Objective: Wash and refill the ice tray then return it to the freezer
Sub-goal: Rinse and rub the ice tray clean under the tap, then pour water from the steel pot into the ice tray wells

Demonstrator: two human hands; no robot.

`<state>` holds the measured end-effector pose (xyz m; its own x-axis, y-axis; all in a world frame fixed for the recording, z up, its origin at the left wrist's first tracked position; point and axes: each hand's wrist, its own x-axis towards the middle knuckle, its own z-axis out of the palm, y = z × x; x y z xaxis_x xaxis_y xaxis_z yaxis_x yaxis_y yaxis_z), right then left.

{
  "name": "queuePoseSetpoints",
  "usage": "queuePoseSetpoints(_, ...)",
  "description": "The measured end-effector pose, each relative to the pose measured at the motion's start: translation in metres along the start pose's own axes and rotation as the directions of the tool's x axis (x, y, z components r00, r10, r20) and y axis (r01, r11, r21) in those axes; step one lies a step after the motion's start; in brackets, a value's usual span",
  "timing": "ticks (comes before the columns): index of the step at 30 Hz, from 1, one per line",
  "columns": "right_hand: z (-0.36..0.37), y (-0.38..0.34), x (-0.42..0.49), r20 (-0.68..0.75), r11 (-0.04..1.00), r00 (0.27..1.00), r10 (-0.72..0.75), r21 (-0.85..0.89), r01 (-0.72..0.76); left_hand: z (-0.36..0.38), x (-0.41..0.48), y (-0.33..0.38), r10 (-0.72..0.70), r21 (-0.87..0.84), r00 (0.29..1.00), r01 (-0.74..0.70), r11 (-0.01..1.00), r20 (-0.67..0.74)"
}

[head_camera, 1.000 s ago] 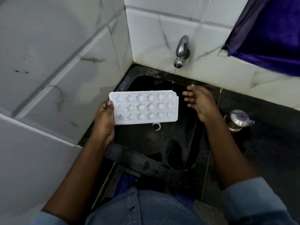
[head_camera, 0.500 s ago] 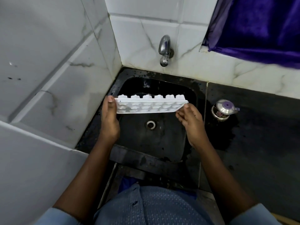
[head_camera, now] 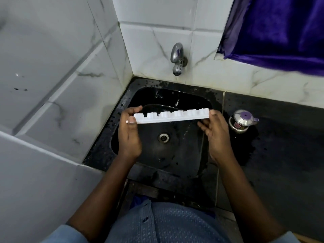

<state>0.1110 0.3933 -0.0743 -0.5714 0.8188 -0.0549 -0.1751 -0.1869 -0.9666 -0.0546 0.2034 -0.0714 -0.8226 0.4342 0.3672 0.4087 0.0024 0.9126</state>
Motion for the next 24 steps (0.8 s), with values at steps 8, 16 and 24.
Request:
queuePoseSetpoints(8,-0.03,-0.003,0.008,0.005,0.934,0.962,0.274,-0.24,-0.265,0.01,0.022,0.016,-0.323,0.069,0.916,0.316,0.946,0.238)
queuePoseSetpoints(16,-0.087,0.006,-0.007,0.043,0.837,0.942,0.332,-0.474,-0.273,0.046,0.013,0.018,-0.513,-0.027,0.8,0.547,0.837,0.312)
queuePoseSetpoints(24,-0.188,0.027,0.048,-0.476,0.746,0.877,-0.063,-0.607,-0.276,0.076,0.015,0.012,-0.746,-0.092,0.533,0.833,0.546,0.399)
